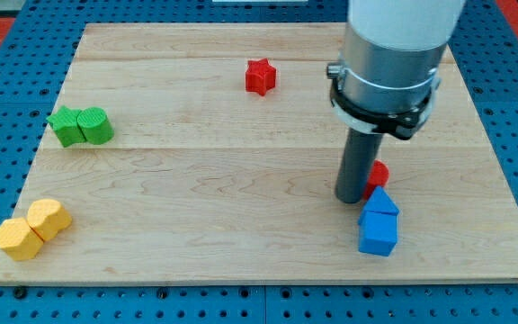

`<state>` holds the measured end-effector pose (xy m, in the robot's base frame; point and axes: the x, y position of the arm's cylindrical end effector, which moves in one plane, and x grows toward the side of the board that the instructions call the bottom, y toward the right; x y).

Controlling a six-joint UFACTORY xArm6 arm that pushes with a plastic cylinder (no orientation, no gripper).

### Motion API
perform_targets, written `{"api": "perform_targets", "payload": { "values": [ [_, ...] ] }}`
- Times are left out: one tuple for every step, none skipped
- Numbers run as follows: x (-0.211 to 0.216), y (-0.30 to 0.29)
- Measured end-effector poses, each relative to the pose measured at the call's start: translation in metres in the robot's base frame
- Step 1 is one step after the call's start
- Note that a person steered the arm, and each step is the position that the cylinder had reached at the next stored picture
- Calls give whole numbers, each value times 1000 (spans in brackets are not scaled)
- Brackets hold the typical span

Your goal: Slide the red start above the red circle

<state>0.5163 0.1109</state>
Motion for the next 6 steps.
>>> {"api": "perform_targets", "payload": {
  "values": [
    [-11, 5],
    [0, -10],
    [4, -44],
    [-87, -65],
    [-172, -69],
    [-252, -66]
  ]
}}
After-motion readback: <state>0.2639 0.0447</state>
